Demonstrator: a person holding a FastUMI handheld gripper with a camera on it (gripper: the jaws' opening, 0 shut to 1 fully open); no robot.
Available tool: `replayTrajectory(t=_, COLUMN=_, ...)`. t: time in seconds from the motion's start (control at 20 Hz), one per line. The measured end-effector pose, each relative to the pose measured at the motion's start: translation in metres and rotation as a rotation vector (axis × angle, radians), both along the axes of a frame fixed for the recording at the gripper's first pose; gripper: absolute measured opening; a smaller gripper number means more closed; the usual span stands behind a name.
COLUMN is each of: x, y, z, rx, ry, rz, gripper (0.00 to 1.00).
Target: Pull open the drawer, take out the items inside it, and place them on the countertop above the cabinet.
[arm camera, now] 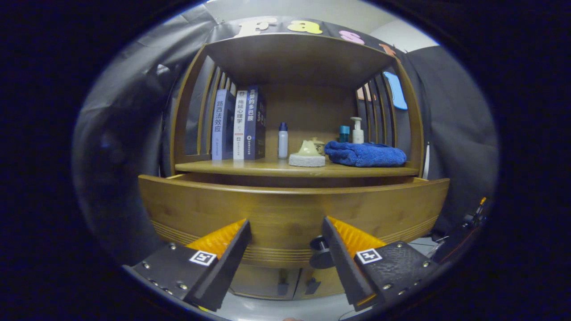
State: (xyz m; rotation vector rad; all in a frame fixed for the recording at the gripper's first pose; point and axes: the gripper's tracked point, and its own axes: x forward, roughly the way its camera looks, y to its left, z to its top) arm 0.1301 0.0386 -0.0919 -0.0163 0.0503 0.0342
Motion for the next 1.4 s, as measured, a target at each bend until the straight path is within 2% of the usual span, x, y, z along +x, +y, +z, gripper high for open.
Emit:
replayTrajectory(t=0.3, x=0.031, y=0.008, z=-0.001, rx=-0.003, ry=0.001, rz=-0.011, gripper=0.99)
replayTrajectory(t=0.85, x=0.062, y=0.011, z=0.000, rx=-0.009, ry=-0.030, rz=0.002, gripper=0.99)
replayTrajectory(t=1.3, x=0.063, y=0.009, z=-0.002, rx=-0.044, ry=-0.044, rz=0.011, gripper=0.98)
replayTrajectory(t=1.4, x=0.055, y=-0.001, z=-0.007, rx=-0.059, ry=-0.026, rz=-0.017, gripper=0.98)
